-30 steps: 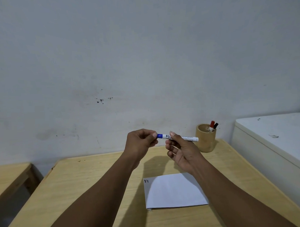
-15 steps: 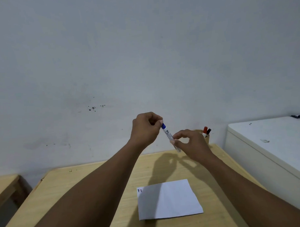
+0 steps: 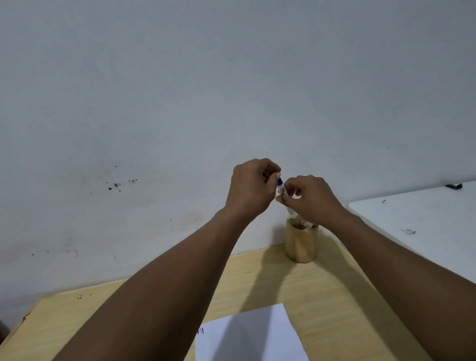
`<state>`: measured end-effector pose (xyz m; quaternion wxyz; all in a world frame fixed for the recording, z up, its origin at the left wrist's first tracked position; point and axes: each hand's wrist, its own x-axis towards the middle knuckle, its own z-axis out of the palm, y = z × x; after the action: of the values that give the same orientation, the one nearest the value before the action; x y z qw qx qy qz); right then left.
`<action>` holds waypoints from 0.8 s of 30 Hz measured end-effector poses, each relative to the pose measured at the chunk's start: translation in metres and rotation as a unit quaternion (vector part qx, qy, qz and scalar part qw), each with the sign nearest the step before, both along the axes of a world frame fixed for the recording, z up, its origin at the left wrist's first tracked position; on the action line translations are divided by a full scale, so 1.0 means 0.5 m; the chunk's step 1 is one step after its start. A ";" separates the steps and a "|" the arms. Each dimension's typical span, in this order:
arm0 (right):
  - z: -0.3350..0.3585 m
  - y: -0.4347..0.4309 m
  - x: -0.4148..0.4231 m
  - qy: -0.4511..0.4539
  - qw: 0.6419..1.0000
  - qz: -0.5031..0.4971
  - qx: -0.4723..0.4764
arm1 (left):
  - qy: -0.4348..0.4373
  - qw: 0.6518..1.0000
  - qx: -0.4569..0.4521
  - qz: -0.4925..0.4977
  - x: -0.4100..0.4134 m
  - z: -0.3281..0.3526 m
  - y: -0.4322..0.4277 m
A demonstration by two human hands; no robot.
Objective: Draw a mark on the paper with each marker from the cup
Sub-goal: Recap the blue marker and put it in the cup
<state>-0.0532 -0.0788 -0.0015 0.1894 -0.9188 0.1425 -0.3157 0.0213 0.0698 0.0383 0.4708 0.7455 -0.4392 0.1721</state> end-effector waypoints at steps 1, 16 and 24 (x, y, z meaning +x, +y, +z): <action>0.000 -0.009 0.004 0.001 1.000 -0.005 0.001 | -0.001 1.000 0.004 -0.001 0.005 0.000 -0.012; -0.138 -0.081 0.016 0.057 0.995 -0.073 0.037 | 0.078 0.990 0.117 -0.025 0.043 -0.112 -0.107; -0.137 -0.067 0.011 0.075 0.993 -0.085 0.031 | 0.096 0.979 0.174 -0.040 0.034 -0.127 -0.070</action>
<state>-0.0478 -0.1122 -0.0701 0.1787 -0.9181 0.2434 -0.2568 0.0384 0.0348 -0.0250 0.3804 0.8109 -0.4446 0.0021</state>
